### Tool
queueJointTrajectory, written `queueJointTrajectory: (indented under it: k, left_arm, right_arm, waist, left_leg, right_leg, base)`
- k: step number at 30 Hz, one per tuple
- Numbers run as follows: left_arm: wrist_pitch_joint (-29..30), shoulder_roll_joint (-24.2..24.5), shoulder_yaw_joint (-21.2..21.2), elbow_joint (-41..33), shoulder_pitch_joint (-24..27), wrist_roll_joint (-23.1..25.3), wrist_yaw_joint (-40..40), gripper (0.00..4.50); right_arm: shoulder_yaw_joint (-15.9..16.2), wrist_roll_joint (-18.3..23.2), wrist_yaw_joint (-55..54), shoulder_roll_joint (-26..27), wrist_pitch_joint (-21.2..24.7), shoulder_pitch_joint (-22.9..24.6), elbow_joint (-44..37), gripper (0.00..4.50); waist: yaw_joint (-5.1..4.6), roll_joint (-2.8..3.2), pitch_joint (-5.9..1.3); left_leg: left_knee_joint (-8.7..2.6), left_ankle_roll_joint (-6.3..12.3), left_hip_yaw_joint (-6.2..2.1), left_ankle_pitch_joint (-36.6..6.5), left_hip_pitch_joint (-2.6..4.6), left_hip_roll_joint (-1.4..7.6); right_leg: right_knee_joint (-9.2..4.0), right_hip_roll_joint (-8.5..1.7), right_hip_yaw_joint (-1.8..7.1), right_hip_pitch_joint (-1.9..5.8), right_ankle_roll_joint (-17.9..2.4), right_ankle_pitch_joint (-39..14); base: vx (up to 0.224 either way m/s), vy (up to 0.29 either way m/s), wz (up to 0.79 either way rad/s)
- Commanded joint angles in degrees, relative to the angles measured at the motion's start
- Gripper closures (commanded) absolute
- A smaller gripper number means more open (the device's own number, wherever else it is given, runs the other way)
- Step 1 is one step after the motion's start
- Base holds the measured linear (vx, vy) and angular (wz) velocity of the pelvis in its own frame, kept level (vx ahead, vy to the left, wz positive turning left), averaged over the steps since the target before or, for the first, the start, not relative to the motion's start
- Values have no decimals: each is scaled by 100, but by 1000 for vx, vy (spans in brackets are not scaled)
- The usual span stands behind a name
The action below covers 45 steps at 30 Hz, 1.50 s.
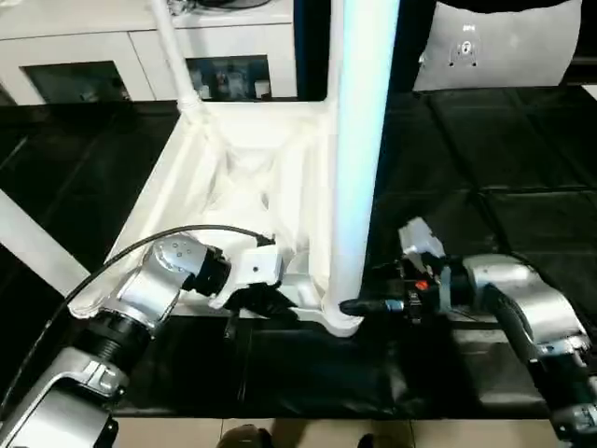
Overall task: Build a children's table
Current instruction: Rotate leg to tighten
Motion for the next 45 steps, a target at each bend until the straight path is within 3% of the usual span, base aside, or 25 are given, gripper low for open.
queueJointTrajectory:
  k: [1,11,16,18,19,20,22,23,25,27,28,30,31,32,33,34,36,38,40,43,45]
  left_arm:
    - [-111,-4,-273,-32,-78,58,-359,450]
    - [-103,48,-288,18,-72,82,-361,450]
    - [483,-68,-153,-103,-42,123,132,450]
    - [527,-90,-133,-118,-38,110,173,450]
    - [683,-168,-64,-169,-25,64,315,450]
    - [1118,-469,57,-327,0,59,849,450]
    - [1248,-579,85,-367,2,77,1042,450]
    - [1248,-579,85,-367,2,77,1042,450]
    - [1697,-1067,129,-453,-47,208,1766,450]
    - [1765,-1145,131,-465,-58,234,1878,450]
    - [1765,-1145,131,-465,-58,234,1878,450]
    - [1980,-1430,184,-385,-136,335,2353,450]
    - [1980,-1430,184,-385,-136,335,2353,450]
    - [2192,-1722,266,-282,-225,488,2919,450]
    - [2192,-1722,266,-282,-225,488,2919,450]
    - [2326,-1885,326,-249,-262,576,3244,450]
    - [2399,-2075,393,-203,-308,684,3653,450]
    - [2434,-2153,419,-206,-319,747,3802,450]
    - [2544,-2426,460,-243,-323,839,4174,450]
    - [2561,-2521,477,-273,-312,828,4257,450]
    - [2529,-2505,482,-343,-269,800,4231,450]
  right_arm:
    - [59,-24,79,-32,80,-82,21,247]
    - [125,99,132,-29,340,-52,-77,254]
    - [24,315,-374,158,826,210,-588,254]
    - [15,318,-430,185,844,231,-617,254]
    - [-15,326,-628,278,906,303,-721,254]
    - [-24,131,-1302,646,810,589,-865,254]
    - [-23,34,-1542,780,749,682,-879,254]
    - [-23,34,-1542,780,749,682,-879,254]
    - [-8,-281,-2457,1338,631,899,-873,254]
    - [-7,-327,-2611,1430,628,925,-878,254]
    - [-7,-327,-2611,1430,628,925,-878,254]
    - [-75,-531,-3399,1869,619,877,-752,254]
    - [-75,-531,-3399,1869,619,877,-752,255]
    - [-157,-794,-4273,2366,565,762,-547,255]
    - [-157,-794,-4273,2366,565,762,-547,255]
    - [-198,-925,-4753,2668,544,676,-419,256]
    - [-251,-1096,-5347,3007,508,559,-259,256]
    - [-284,-1186,-5573,3140,495,528,-213,256]
    - [-267,-1466,-6146,3415,430,384,-49,256]
    - [-306,-1473,-6253,3491,354,351,-10,256]
    - [-504,-1346,-6199,3520,132,412,-97,187]
  waist:
    - [-37,-96,-332]
    - [-34,-83,-321]
    - [-17,-64,-299]
    - [-38,-85,-276]
    - [-42,-65,-269]
    - [-42,-58,-248]
    - [-69,-78,-215]
    - [-100,-98,-208]
    - [-133,-69,-171]
    - [-226,-99,-147]
    - [-244,-89,-148]
    - [-341,-70,-129]
    - [-370,-76,-126]
    - [-393,-78,-148]
    - [-435,-72,-133]
    - [-427,-70,-150]
    - [-508,-108,-149]
    - [-540,-75,-159]
    - [-571,-66,-182]
    - [-570,-65,-181]
    - [-565,-54,-204]
  left_leg:
    - [-386,532,-79,-719,57,322]
    - [-401,483,-82,-795,65,331]
    - [-423,414,-86,-882,82,343]
    - [-445,341,-91,-1048,71,328]
    - [-457,305,-88,-1094,80,336]
    - [-468,261,-91,-1219,90,337]
    - [-494,148,-91,-1471,125,327]
    - [-521,96,-124,-1508,81,304]
    - [-538,40,-116,-1628,123,313]
    - [-562,-22,-168,-1869,106,268]
    - [-568,-11,-181,-1904,108,265]
    - [-570,19,-187,-2134,129,251]
    - [-574,10,-187,-2151,130,248]
    - [-590,33,-206,-2101,109,235]
    - [-611,10,-189,-2007,77,227]
    - [-602,7,-201,-2036,105,207]
    - [-620,35,-224,-2039,78,200]
    - [-629,87,-228,-2102,75,209]
    - [-636,89,-210,-2041,81,233]
    - [-644,151,-189,-1995,73,239]
    - [-637,191,-178,-1926,56,241]
  right_leg:
    - [-349,-446,243,280,-1503,-829]
    - [-359,-452,249,278,-1500,-912]
    - [-380,-458,261,261,-1455,-1084]
    - [-418,-463,261,262,-1369,-1430]
    - [-425,-466,268,260,-1356,-1526]
    - [-460,-470,276,236,-1304,-1753]
    - [-513,-477,289,202,-1209,-2149]
    - [-523,-486,278,251,-1058,-2496]
    - [-580,-474,303,174,-915,-2789]
    - [-633,-489,273,190,-675,-3417]
    - [-641,-488,268,185,-624,-3485]
    - [-702,-481,262,128,-510,-3714]
    - [-707,-477,257,120,-495,-3741]
    - [-718,-482,232,162,-435,-3740]
    - [-727,-455,218,139,-422,-3650]
    - [-749,-468,198,139,-391,-3729]
    - [-756,-472,184,154,-375,-3660]
    - [-755,-481,192,146,-397,-3537]
    - [-730,-460,207,133,-528,-3114]
    - [-697,-454,234,147,-695,-2617]
    - [-668,-463,249,179,-803,-2250]
  base:
    - [0,0,0]
    - [0,0,0]
    - [0,0,0]
    - [0,0,0]
    - [0,0,0]
    - [0,0,0]
    - [0,0,0]
    - [0,0,0]
    - [0,0,0]
    - [0,0,0]
    - [0,0,0]
    - [0,0,0]
    - [0,0,0]
    - [0,0,0]
    - [0,0,0]
    - [0,0,0]
    - [0,0,0]
    - [0,0,0]
    - [0,0,0]
    - [0,0,0]
    - [0,0,0]
